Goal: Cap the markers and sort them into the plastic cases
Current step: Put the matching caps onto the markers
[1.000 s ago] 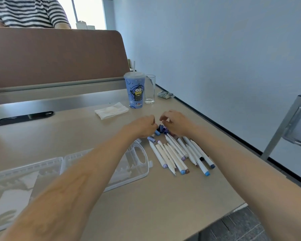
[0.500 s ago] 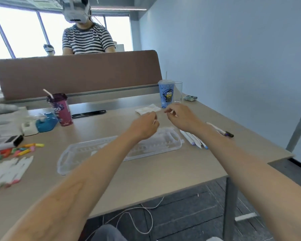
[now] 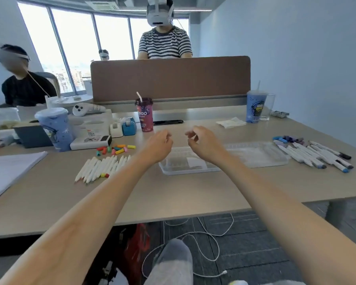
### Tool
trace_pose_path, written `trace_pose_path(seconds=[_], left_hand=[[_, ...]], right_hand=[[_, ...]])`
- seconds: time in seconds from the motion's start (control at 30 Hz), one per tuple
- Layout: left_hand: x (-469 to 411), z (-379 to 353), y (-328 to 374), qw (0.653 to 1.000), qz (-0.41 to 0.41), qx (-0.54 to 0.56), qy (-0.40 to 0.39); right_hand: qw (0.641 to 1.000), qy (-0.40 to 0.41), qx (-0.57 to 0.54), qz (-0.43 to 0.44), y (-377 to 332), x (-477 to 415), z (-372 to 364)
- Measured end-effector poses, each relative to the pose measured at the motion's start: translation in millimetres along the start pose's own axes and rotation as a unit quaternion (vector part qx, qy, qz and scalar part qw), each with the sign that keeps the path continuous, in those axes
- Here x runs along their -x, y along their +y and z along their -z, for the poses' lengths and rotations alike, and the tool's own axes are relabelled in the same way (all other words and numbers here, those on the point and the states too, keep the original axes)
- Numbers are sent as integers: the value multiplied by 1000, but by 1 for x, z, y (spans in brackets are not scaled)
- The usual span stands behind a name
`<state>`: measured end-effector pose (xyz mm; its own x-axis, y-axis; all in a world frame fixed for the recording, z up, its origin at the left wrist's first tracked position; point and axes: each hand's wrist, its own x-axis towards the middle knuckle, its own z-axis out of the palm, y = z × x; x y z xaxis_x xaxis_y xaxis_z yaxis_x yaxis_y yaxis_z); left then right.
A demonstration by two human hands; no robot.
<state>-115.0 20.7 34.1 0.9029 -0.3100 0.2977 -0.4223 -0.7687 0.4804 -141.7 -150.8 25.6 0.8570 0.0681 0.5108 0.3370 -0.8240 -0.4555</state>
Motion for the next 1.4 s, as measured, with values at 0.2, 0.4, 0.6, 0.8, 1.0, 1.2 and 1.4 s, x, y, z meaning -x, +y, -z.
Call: trace_pose_path(seconds=[0.2, 0.4, 0.6, 0.8, 1.0, 1.2, 1.4], left_hand=[[1, 19, -69, 999, 32, -2, 10], [3, 41, -137, 997, 63, 22, 31], [1, 66, -183, 997, 64, 46, 14], [24, 87, -229, 999, 45, 24, -4], [45, 104, -264, 1000, 13, -9, -17], [56, 101, -281, 996, -68, -30, -41], [62, 99, -296, 996, -84, -17, -3]], right_hand=[[999, -34, -32, 17, -37, -32, -73], [993, -91, -48, 52, -76, -63, -131], [989, -130, -36, 68, -101, -83, -159], [992, -107, -53, 33, -105, -89, -176], [987, -148, -37, 58, -108, -73, -188], [956, -202, 42, 210, -113, -52, -193], [963, -159, 26, 216, -106, -53, -195]])
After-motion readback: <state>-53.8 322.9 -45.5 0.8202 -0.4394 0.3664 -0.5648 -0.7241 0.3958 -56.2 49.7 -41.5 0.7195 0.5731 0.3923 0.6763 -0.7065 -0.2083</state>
